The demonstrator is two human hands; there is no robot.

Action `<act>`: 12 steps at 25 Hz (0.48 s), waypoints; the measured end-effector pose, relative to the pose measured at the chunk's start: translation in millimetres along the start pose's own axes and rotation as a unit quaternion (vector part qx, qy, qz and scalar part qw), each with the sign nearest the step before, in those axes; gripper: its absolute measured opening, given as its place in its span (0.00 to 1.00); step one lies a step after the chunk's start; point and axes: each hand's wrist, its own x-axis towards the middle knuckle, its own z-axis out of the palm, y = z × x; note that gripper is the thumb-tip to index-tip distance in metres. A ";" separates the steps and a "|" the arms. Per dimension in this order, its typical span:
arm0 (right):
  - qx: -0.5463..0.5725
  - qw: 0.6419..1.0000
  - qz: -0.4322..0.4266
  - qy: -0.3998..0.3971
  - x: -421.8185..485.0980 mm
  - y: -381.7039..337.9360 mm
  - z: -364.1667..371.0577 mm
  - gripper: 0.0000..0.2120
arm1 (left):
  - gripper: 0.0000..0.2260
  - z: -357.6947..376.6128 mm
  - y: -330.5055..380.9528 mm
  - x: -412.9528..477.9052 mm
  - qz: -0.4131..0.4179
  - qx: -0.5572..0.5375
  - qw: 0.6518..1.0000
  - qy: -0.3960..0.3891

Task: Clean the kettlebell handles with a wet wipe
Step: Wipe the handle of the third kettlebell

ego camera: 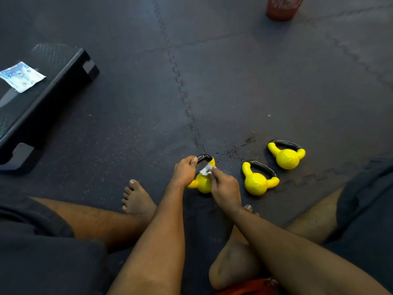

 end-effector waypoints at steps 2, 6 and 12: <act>0.020 0.995 0.093 0.040 6.3 -3.3 -1.7 0.09 | 0.14 -0.1 -5.4 1.0 -0.001 -0.009 1.000 0.001; 0.062 0.929 0.337 0.138 33.0 -0.1 -22.2 0.11 | 0.15 0.1 -4.9 -1.0 0.004 -0.017 1.000 -0.023; 0.206 0.949 0.215 -0.103 71.3 -7.1 -12.5 0.12 | 0.06 7.0 3.0 4.9 -0.019 -0.139 0.990 -0.023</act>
